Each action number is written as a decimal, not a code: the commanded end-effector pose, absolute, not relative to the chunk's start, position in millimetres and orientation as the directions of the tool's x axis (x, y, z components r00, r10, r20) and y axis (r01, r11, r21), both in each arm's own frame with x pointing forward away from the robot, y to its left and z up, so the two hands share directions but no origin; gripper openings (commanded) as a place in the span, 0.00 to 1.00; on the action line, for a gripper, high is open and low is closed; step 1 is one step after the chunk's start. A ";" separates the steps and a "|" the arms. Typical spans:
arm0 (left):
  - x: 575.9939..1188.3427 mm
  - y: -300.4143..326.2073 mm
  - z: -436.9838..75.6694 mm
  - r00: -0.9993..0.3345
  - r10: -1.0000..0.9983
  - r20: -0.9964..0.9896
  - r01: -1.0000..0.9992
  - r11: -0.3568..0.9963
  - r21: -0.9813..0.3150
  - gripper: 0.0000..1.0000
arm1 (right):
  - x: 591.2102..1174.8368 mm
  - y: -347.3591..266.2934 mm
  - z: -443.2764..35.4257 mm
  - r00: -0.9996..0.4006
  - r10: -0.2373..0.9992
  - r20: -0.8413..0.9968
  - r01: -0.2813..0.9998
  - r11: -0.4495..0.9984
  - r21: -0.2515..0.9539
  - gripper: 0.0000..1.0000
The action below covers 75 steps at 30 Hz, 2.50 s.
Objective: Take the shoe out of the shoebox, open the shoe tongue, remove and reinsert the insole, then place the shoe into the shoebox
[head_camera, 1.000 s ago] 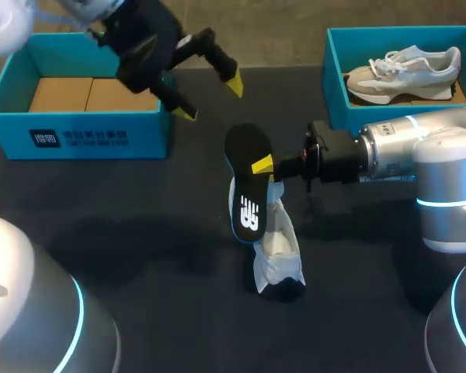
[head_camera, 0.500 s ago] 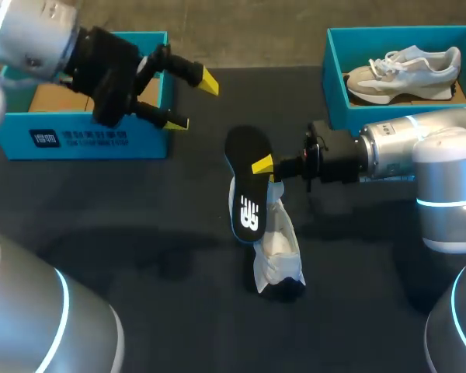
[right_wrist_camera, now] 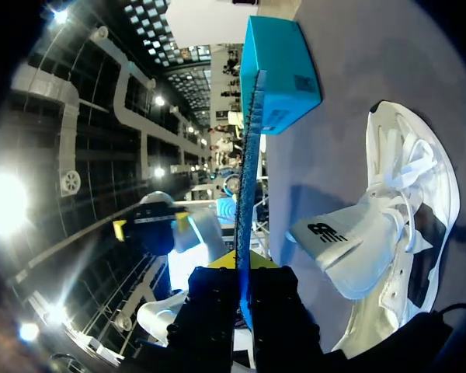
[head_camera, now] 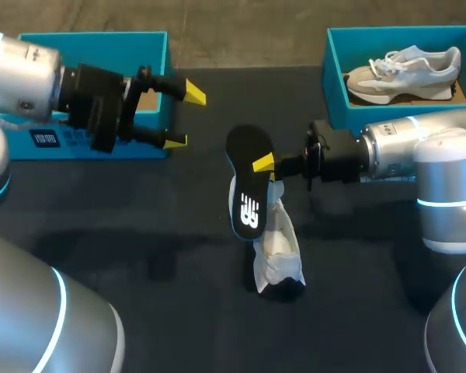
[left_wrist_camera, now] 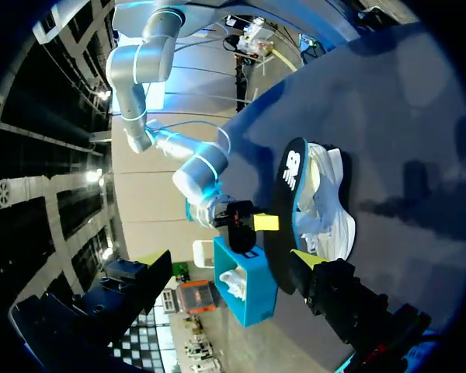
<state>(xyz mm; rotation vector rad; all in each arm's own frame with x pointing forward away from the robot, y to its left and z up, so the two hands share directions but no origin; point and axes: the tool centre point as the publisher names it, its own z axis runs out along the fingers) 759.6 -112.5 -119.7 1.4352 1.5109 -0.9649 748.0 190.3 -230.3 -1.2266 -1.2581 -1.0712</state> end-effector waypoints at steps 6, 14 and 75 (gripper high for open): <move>747.7 -104.8 -152.0 -0.030 0.244 -0.969 0.998 0.067 -0.014 1.00 | 727.3 179.2 -216.5 0.044 0.042 0.998 0.999 0.030 -0.045 0.00; 746.4 -109.1 -163.7 -0.039 0.253 -0.967 0.999 0.035 -0.031 1.00 | 720.1 179.0 -215.4 0.060 0.064 0.996 0.998 0.015 -0.061 0.00; 761.0 -181.6 -214.0 -0.114 0.152 -0.982 0.993 0.049 -0.108 0.37 | 709.5 209.4 -212.6 0.101 0.024 0.995 0.995 -0.017 -0.100 0.00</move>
